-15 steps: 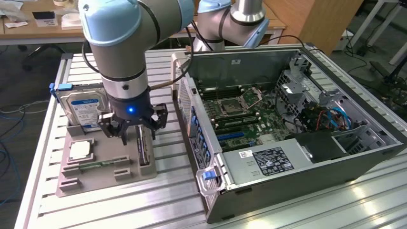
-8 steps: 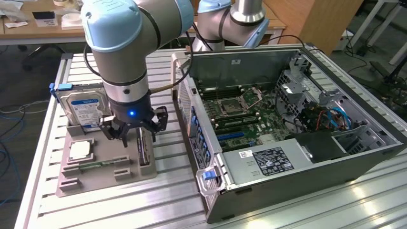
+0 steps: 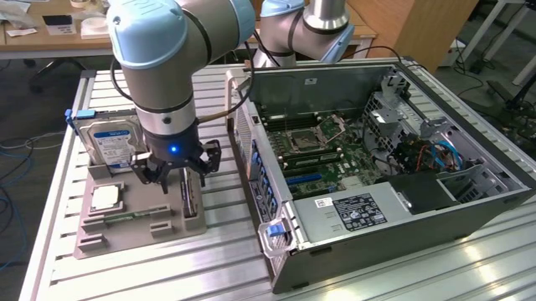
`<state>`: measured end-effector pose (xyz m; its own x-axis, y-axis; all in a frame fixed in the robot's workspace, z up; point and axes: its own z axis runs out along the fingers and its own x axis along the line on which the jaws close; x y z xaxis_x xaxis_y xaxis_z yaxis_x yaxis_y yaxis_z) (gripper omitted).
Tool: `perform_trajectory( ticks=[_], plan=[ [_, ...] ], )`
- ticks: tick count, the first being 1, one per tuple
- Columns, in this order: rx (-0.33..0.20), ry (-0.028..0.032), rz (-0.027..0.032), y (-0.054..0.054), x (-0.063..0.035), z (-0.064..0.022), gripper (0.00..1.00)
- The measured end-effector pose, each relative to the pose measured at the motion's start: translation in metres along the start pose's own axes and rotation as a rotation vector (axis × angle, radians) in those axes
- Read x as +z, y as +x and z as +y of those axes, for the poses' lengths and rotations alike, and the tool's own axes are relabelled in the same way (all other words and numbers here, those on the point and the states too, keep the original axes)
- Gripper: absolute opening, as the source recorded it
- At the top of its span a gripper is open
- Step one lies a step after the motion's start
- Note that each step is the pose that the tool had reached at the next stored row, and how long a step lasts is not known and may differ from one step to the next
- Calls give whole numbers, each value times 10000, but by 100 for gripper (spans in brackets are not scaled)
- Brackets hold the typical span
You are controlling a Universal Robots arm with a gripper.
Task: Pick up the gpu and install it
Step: 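Pick up the gpu and move the gpu toward the slot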
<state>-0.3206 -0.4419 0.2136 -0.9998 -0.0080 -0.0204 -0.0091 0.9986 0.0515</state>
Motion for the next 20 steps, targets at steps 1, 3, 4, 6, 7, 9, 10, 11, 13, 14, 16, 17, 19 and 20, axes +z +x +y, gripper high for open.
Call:
perform_trajectory(
  ticks=[1, 3, 4, 6, 7, 9, 10, 11, 13, 14, 16, 17, 19, 20],
  plan=[
    [1, 0, 0, 0, 3, 0, 72],
    [0, 1, 2, 0, 11, -1, 72],
    [0, 1, 3, -1, 16, -1, 72],
    [0, 1, 6, 0, 27, -1, 72],
    [0, 2, 6, 0, 30, -1, 72],
    [-3, 1, 6, -7, 36, -2, 72],
    [-1, 1, 6, -9, 37, -2, 72],
    [0, 1, 6, -9, 37, -2, 72],
    [0, 1, 7, -10, 37, -2, 72],
    [0, 1, 7, -10, 37, -2, 72],
    [0, 2, 8, -10, 38, -2, 72],
    [0, 2, 8, -10, 38, -2, 72],
    [-1, 1, 7, -10, 40, -2, 64],
    [0, 1, 7, -10, 41, -2, 58]
  ],
)
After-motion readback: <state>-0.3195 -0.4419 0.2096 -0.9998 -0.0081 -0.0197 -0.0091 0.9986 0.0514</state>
